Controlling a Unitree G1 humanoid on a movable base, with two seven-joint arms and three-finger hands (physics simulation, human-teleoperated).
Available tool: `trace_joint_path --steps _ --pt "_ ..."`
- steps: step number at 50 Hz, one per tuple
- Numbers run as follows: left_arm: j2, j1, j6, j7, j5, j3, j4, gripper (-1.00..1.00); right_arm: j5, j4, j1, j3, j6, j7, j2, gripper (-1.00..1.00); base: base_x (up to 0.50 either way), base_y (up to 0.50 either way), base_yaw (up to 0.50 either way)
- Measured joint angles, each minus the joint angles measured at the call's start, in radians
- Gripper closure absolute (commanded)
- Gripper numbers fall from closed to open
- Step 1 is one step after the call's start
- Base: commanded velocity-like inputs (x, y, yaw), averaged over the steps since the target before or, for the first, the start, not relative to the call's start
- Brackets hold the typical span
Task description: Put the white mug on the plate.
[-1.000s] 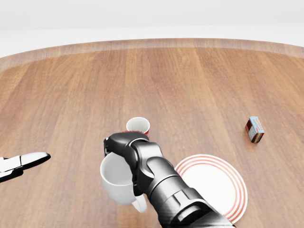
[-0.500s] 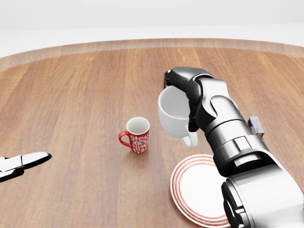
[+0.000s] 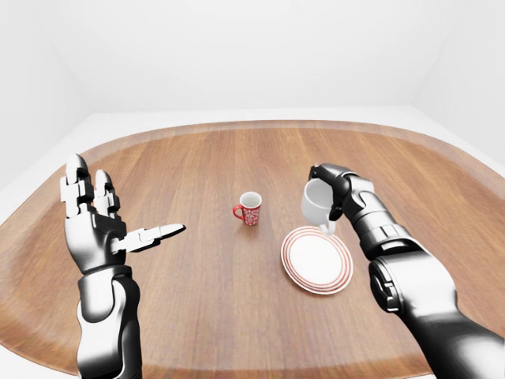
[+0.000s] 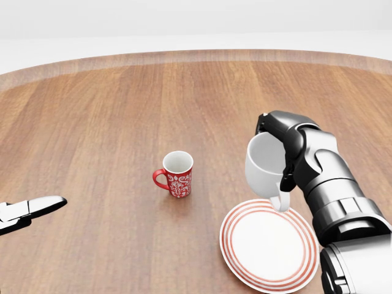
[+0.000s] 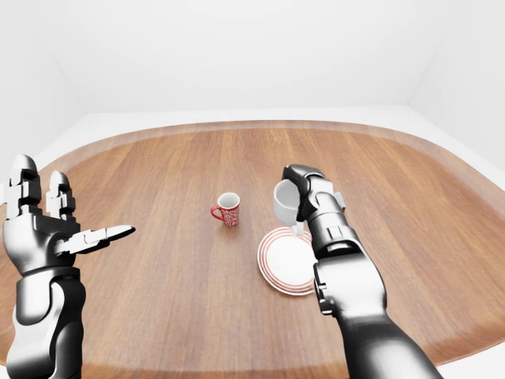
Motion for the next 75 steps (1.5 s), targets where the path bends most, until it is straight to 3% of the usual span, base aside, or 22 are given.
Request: trace_joint_path --steps 35,75 --pt "0.000 -0.001 0.000 0.000 0.004 0.000 -0.009 -1.00 0.067 0.027 0.227 -0.017 0.000 -0.096 0.004 1.00 0.00 0.00 0.00" --pt "-0.001 -0.002 0.000 0.000 0.010 -0.004 -0.008 -1.00 0.086 0.039 0.334 -0.025 0.000 -0.163 0.025 1.00 0.00 0.00 0.00"
